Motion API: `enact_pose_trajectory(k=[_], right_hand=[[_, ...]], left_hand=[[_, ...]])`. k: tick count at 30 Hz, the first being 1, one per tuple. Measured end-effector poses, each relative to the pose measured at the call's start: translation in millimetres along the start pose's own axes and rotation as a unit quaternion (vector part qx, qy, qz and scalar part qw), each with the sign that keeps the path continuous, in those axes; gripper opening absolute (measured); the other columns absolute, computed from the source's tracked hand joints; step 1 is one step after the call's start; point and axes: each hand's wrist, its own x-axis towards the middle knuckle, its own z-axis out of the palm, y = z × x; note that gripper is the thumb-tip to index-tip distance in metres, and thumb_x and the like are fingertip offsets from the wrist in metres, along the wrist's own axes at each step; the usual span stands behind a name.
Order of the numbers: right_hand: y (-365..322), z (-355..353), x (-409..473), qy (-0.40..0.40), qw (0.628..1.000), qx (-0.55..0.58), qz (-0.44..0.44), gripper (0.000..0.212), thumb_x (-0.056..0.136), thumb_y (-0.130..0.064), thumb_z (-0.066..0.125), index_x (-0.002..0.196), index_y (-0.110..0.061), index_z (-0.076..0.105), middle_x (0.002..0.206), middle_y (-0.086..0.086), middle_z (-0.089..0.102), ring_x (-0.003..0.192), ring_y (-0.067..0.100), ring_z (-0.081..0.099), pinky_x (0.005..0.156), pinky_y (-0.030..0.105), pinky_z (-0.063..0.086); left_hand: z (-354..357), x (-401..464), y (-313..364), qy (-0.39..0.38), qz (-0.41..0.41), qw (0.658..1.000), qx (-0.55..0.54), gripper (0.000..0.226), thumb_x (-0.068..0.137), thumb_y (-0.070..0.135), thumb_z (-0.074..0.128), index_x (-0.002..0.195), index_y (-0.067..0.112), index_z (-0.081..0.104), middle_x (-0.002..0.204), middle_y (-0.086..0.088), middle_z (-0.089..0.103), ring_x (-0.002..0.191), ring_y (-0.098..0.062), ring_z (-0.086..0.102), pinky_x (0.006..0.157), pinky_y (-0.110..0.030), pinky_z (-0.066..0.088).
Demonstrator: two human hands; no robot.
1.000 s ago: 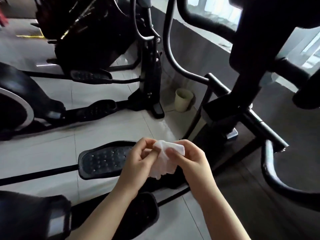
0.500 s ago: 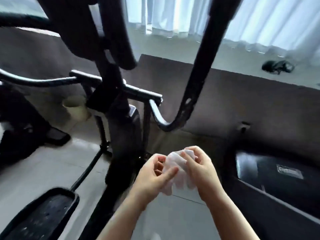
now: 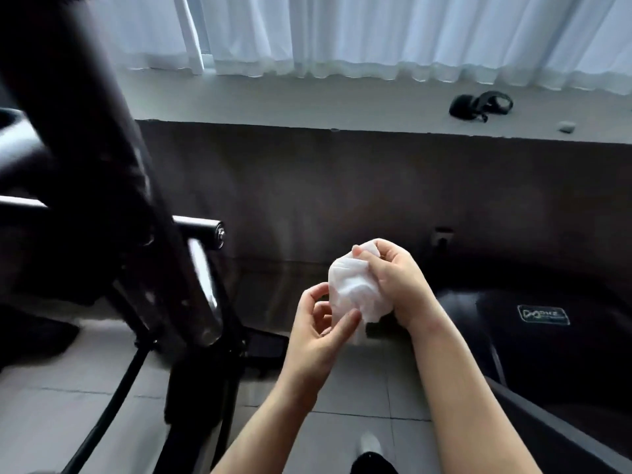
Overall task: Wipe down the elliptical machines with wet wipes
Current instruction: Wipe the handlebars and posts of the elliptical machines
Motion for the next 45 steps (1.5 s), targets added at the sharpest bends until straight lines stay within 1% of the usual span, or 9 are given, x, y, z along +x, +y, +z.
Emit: enact_pose_trajectory(k=[8,14,17,21,27,31,36,39,45], right_hand=[[-13,-24,158,-0.207,0.978,-0.025,0.019,0.027,0.099,-0.035,0.048,0.111,-0.018,0.065,0.089,-0.006,0.068,0.078,0.007,0.065,0.064,0.021,0.051],[-15,3,250,-0.396,0.915,-0.066,0.045,0.026,0.095,0.003,0.050,0.105,-0.009,0.070,0.088,0.003,0.073,0.074,0.009,0.065,0.058,0.019,0.048],[-15,24,299,-0.413,0.906,-0.097,0.013,0.021,0.091,0.007,0.056,0.099,-0.005,0.071,0.069,-0.006,0.068,0.057,0.001,0.059,0.046,0.014,0.042],[-24,57,376,-0.407,0.906,-0.111,-0.033,0.006,0.084,-0.006,0.073,0.086,-0.011,0.073,0.075,0.002,0.070,0.066,0.008,0.061,0.056,0.024,0.047],[-47,106,489,-0.454,0.883,-0.115,0.033,0.015,0.085,0.001,0.069,0.075,-0.008,0.064,0.076,0.007,0.065,0.070,0.013,0.064,0.062,0.025,0.054],[-61,140,548,-0.459,0.883,-0.076,0.064,0.010,0.091,-0.005,0.065,0.086,-0.009,0.058,0.095,0.014,0.071,0.079,0.020,0.069,0.076,0.036,0.059],[-66,200,600,-0.623,0.767,-0.151,0.034,0.027,0.089,-0.019,0.070,0.115,-0.025,0.063,0.110,0.001,0.070,0.097,0.014,0.068,0.080,0.029,0.057],[-62,230,625,-0.672,0.716,-0.186,0.008,0.011,0.089,-0.009,0.068,0.100,-0.011,0.070,0.091,0.006,0.073,0.079,0.018,0.066,0.071,0.029,0.054],[-80,308,661,-0.743,0.653,-0.129,-0.069,0.023,0.098,-0.015,0.057,0.078,-0.005,0.063,0.071,-0.003,0.058,0.067,0.009,0.052,0.063,0.024,0.043]], left_hand=[[28,124,0,0.221,0.036,0.974,0.026,0.030,0.090,0.027,0.065,0.119,0.030,0.058,0.084,-0.005,0.070,0.081,-0.014,0.065,0.078,-0.027,0.053],[17,184,4,0.337,0.039,0.941,0.007,0.029,0.082,0.040,0.075,0.102,0.020,0.068,0.086,0.004,0.072,0.078,-0.006,0.064,0.067,-0.017,0.049],[12,232,5,0.365,0.029,0.930,0.026,0.047,0.062,0.043,0.088,0.099,0.021,0.068,0.086,0.005,0.073,0.078,-0.003,0.067,0.065,-0.015,0.050],[-17,310,6,0.440,0.061,0.895,0.046,0.011,0.075,0.030,0.078,0.082,0.024,0.072,0.076,0.005,0.070,0.075,-0.009,0.063,0.065,-0.016,0.050],[-63,403,33,0.511,0.126,0.845,0.096,0.009,0.077,0.032,0.082,0.078,0.031,0.073,0.107,0.000,0.062,0.099,0.000,0.062,0.072,-0.012,0.050],[-91,445,60,0.543,0.123,0.824,0.101,0.016,0.085,0.015,0.074,0.082,0.030,0.070,0.086,0.006,0.071,0.072,-0.001,0.063,0.065,-0.013,0.049],[-114,485,88,0.576,0.106,0.801,0.124,0.030,0.086,0.005,0.071,0.080,0.034,0.074,0.079,0.003,0.072,0.068,-0.002,0.063,0.064,-0.016,0.050],[-117,500,102,0.598,0.084,0.787,0.125,0.035,0.086,-0.009,0.066,0.087,0.025,0.075,0.087,0.008,0.075,0.079,-0.002,0.067,0.072,-0.012,0.049],[-132,508,146,0.627,0.059,0.771,0.094,0.034,0.058,0.037,0.082,0.091,0.037,0.077,0.102,0.010,0.074,0.097,0.001,0.065,0.085,-0.011,0.048]])
